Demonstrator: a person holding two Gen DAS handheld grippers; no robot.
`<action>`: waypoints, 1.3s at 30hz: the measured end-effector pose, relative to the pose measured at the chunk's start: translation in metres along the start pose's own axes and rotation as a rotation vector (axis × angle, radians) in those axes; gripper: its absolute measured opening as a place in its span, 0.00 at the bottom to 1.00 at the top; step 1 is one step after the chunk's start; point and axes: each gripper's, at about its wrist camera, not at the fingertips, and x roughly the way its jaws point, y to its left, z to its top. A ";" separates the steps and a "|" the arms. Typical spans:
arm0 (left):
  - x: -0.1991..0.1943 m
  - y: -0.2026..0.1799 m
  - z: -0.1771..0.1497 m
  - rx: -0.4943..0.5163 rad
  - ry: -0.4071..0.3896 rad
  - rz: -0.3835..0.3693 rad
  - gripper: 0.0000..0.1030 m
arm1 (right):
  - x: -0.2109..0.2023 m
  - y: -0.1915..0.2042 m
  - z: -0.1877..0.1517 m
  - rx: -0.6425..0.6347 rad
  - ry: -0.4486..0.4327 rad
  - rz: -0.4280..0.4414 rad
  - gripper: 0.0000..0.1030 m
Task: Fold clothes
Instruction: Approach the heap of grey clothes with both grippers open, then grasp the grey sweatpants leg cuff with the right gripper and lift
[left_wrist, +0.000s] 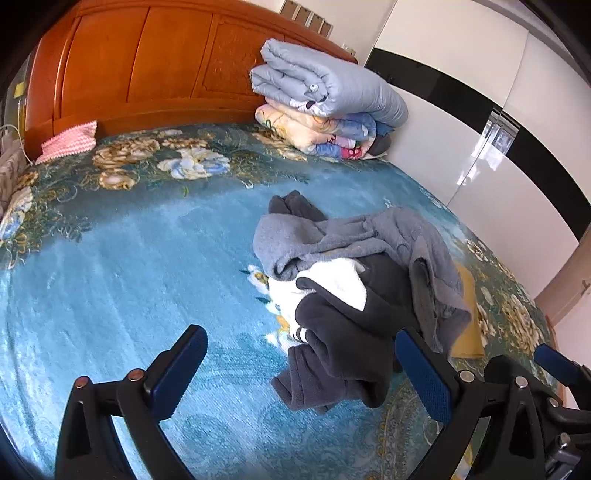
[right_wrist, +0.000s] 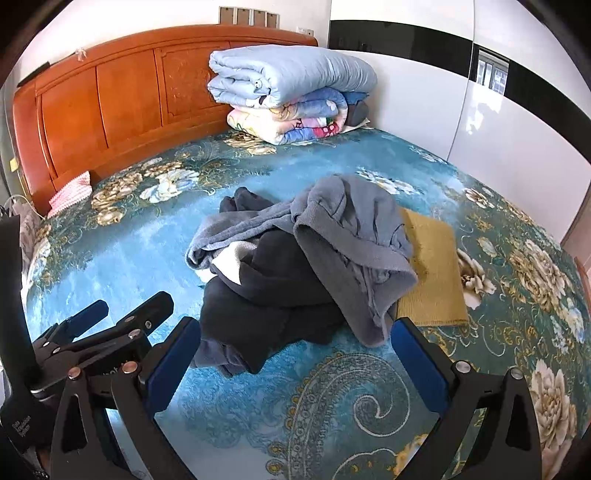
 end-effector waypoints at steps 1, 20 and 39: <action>0.000 0.000 0.000 -0.002 0.001 -0.005 1.00 | 0.000 -0.001 0.000 0.011 0.004 0.009 1.00; 0.002 0.011 0.002 -0.048 0.044 -0.051 1.00 | 0.008 -0.003 0.003 0.061 0.039 0.039 1.00; 0.021 0.022 0.000 -0.124 0.114 -0.054 1.00 | 0.029 -0.001 0.013 0.046 0.082 0.057 1.00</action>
